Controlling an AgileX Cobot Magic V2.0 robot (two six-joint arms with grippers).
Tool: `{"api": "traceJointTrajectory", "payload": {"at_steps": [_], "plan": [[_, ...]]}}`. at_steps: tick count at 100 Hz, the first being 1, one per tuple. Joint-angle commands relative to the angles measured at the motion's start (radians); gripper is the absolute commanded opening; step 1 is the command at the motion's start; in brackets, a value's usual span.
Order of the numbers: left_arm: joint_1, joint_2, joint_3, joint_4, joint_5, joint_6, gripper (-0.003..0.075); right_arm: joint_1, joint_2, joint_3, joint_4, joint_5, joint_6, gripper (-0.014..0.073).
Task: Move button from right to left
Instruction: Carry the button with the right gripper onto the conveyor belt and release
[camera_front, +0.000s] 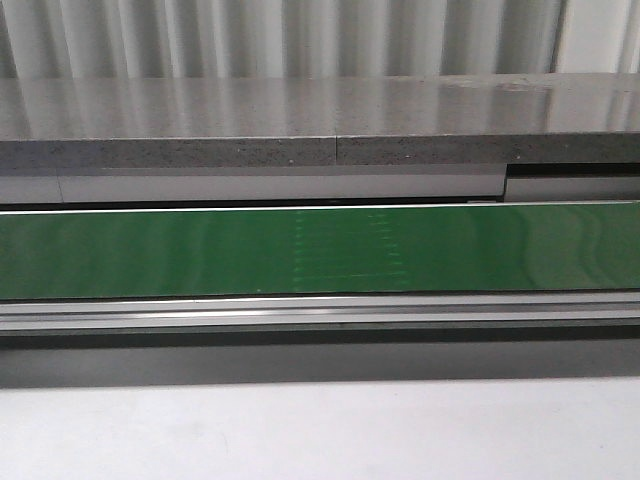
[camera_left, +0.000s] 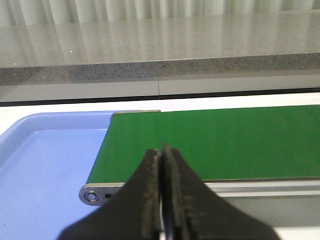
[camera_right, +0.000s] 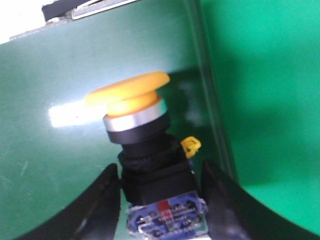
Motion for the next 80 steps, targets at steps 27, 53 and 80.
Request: {"api": "traceJointTrajectory", "payload": {"at_steps": [27,53,80], "plan": [[0.001,-0.035,0.026,-0.004,-0.082,-0.008,-0.002,0.002,-0.035,-0.021,0.027,-0.07,0.0,0.0222],[0.001,-0.035,0.026,-0.004,-0.082,-0.008,-0.002,0.002,-0.035,-0.021,0.069,-0.069,-0.002,0.0547],[0.001,-0.035,0.026,-0.004,-0.082,-0.008,-0.002,0.004,-0.07,-0.021,0.091,-0.079,-0.067,0.0531]]}}
